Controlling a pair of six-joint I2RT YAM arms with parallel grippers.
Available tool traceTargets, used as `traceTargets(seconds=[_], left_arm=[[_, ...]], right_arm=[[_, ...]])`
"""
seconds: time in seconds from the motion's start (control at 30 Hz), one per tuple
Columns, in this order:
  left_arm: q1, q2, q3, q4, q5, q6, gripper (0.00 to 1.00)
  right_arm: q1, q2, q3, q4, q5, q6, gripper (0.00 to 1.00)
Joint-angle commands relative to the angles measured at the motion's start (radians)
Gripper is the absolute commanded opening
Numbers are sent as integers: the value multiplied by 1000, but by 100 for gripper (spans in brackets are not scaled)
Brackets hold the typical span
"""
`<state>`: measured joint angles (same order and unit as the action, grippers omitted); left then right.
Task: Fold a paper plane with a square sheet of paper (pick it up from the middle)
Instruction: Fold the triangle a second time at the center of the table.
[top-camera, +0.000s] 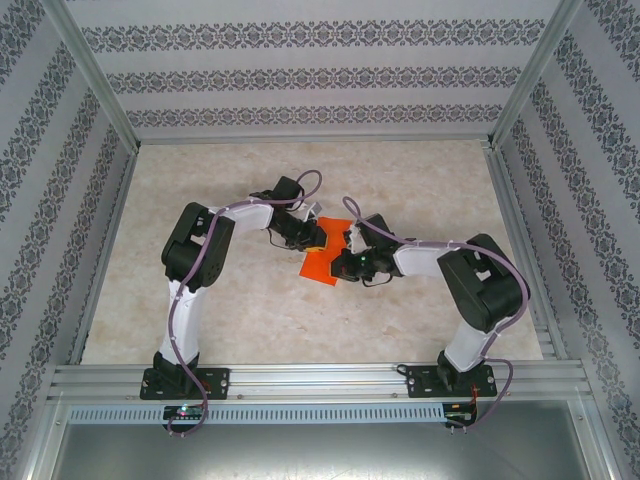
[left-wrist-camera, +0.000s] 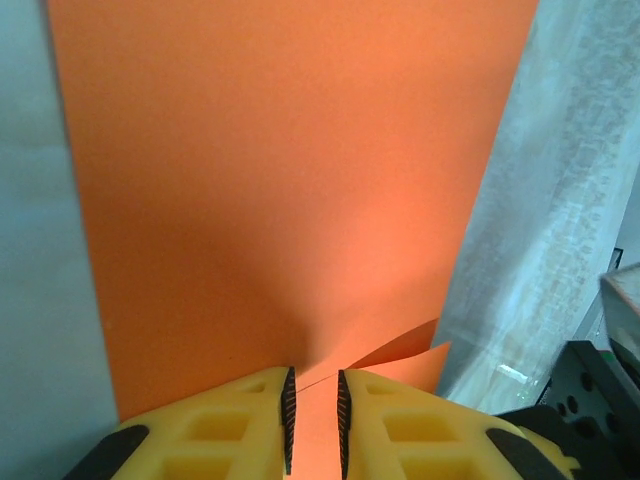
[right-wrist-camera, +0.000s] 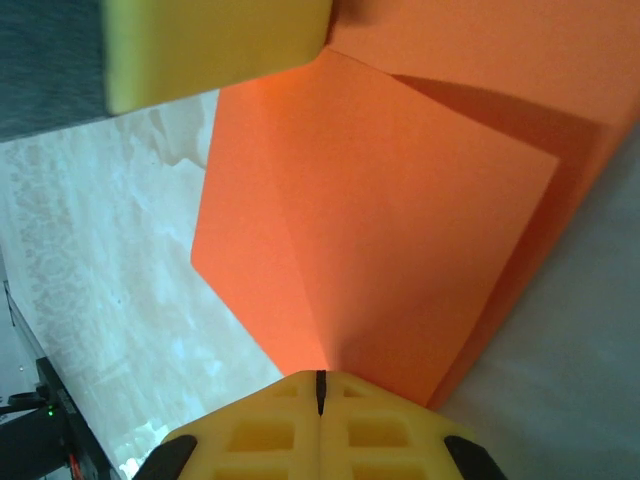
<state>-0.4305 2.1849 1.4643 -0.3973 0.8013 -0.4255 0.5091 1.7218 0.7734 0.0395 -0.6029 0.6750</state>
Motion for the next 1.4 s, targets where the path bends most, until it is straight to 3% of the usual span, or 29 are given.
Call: traceTargets(seconds=[0.0,0.23,0.67,1.03,1.23,1.37], left_arm=[[-4,68,12,-94,-120,74,23],[-4,92,30,-128,-182,103,23],[-2,99,29,-128,-185,109,23],[-2,114,38,-132,-191,114,23],[-1,117,39,-132,-185,113,23],[-1,114,34,-123,-171,107,23]], right_arm=[[16,-63,-23,-39,9,5,4],[21,-34,-35,-22,-14,11,4],[34,50,-35,-5,-17,1,4],[69,-19,-55,-170,25,-50,3],[54,-57,-40,-166,4,-38,3],[-11,-113,-40,-45,-17,35,2]])
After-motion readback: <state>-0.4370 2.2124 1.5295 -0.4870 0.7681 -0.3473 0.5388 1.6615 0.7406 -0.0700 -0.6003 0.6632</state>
